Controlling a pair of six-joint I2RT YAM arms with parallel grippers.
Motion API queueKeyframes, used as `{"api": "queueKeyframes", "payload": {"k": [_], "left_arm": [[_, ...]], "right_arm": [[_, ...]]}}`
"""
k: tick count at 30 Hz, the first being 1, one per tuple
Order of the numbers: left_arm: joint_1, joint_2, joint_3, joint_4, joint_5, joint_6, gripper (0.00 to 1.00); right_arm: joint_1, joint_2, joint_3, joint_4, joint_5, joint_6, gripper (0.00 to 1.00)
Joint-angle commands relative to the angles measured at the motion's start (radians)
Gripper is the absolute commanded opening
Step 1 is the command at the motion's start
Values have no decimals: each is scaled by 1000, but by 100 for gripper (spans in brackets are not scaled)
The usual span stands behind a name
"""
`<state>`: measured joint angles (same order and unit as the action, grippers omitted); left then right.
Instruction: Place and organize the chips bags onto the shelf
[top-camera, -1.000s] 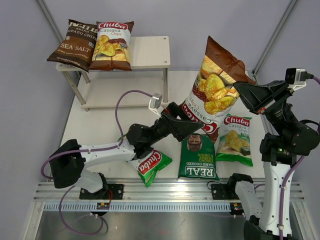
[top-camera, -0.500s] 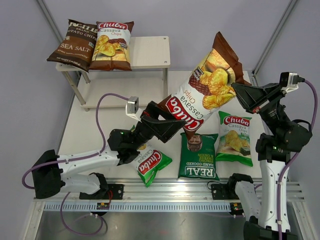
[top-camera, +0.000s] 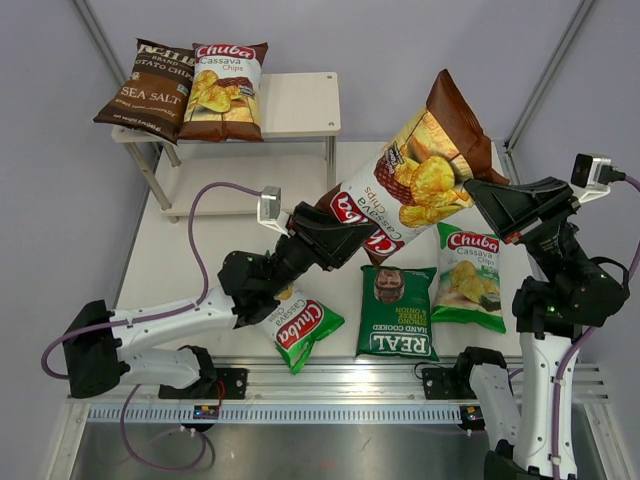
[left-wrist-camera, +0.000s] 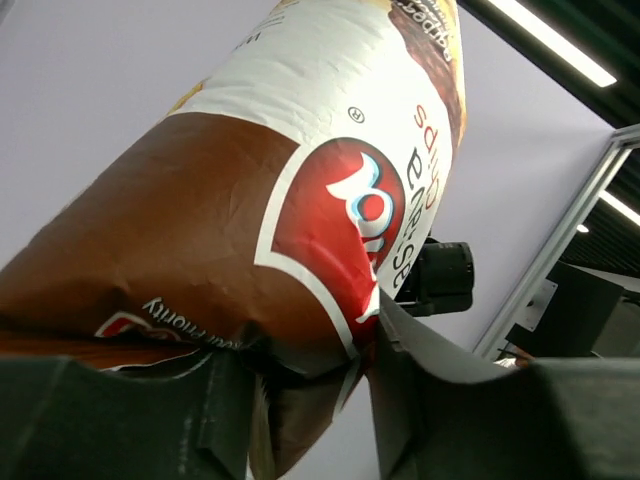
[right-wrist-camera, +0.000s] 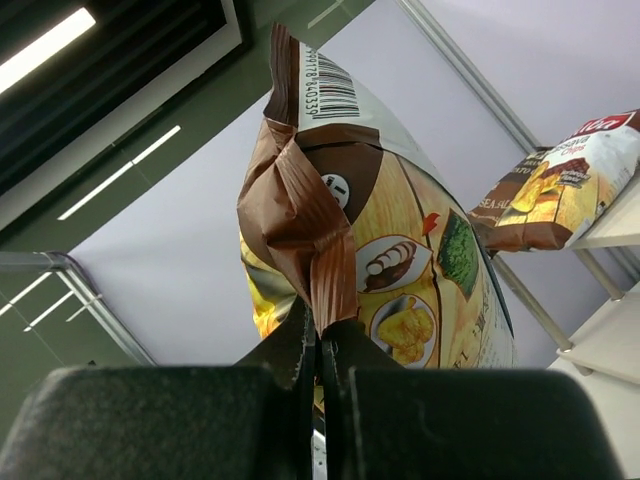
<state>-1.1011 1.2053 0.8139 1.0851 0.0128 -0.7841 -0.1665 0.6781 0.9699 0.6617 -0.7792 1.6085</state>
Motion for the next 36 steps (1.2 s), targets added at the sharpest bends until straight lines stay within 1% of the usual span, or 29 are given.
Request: {"api": "queueKeyframes", "payload": {"k": [1, 3, 4, 5, 6, 7, 8, 9, 10, 11, 13, 15, 16, 17, 18, 19, 21, 22, 23, 24, 25, 26, 27, 28, 29, 30, 31, 35, 36], "left_arm": [[-13, -44, 56, 29, -59, 37, 36], [-11, -70, 45, -17, -88, 36, 28], [-11, -79, 41, -61, -118, 36, 22], [-11, -96, 36, -80, -131, 37, 19], [-13, -104, 28, -99, -158, 36, 17], [-11, -111, 24, -146, -174, 33, 11], [-11, -130, 21, -174, -189, 29, 10], [-11, -136, 21, -203, -229, 22, 8], [-13, -145, 19, -258, -247, 17, 0], [-11, -154, 16, -283, -266, 11, 0], [-11, -176, 10, -322, -296, 14, 0], [-11, -199, 17, -368, -347, 6, 0], [-13, -207, 39, -439, -373, 6, 0], [-13, -214, 50, -474, -398, 3, 0], [-13, -223, 65, -516, -442, -10, 0], [-11, -233, 88, -612, -468, -17, 0], [-11, -236, 161, -697, -532, -23, 0], [-11, -228, 191, -793, -554, -29, 0], [-11, -217, 218, -826, -568, -23, 0], [-13, -207, 297, -873, -614, -23, 0], [-10, -193, 336, -975, -640, -27, 0], [-6, -158, 387, -1031, -668, -36, 0], [-3, -139, 472, -1082, -691, -56, 0], [9, -122, 520, -1172, -738, -63, 0], [13, -80, 560, -1212, -769, -70, 0], [21, -61, 599, -1253, -798, -101, 3], [49, -41, 675, -1310, -818, -107, 3], [139, 40, 827, -1390, -798, -145, 3], [161, 59, 858, -1415, -778, -182, 2]], "right_arm": [[9, -18, 0, -71, -147, -93, 0], [9, -20, 18, -151, -134, -153, 0], [9, -25, 27, -184, -124, -179, 7], [9, -29, 38, -279, -100, -249, 14], [9, -34, 67, -339, -80, -293, 21], [9, -46, 82, -403, -56, -339, 35], [9, -54, 99, -519, 5, -429, 42], [9, -58, 134, -577, 39, -470, 52], [9, -64, 150, -670, 73, -505, 63], [9, -68, 168, -724, 128, -569, 66], [9, -60, 207, -778, 161, -614, 69], [9, -54, 234, -841, 190, -668, 81], [9, -54, 246, -906, 208, -691, 85], [9, -57, 260, -931, 246, -731, 90], [9, -60, 268, -959, 270, -749, 90], [10, -69, 273, -1003, 290, -765, 91], [9, -81, 273, -1027, 328, -792, 93], [9, -90, 273, -1040, 336, -798, 94], [9, -94, 268, -1044, 336, -803, 94], [10, -97, 262, -1047, 336, -808, 95], [9, -97, 260, -1050, 337, -808, 95], [9, -101, 256, -1054, 334, -808, 95], [9, -103, 245, -1053, 334, -808, 95], [9, -106, 240, -1053, 334, -806, 96], [9, -110, 234, -1051, 334, -802, 95], [10, -115, 224, -1050, 333, -802, 95], [9, -121, 219, -1047, 333, -799, 95], [9, -135, 196, -1042, 340, -802, 97], [9, -138, 193, -1042, 340, -803, 97]]}}
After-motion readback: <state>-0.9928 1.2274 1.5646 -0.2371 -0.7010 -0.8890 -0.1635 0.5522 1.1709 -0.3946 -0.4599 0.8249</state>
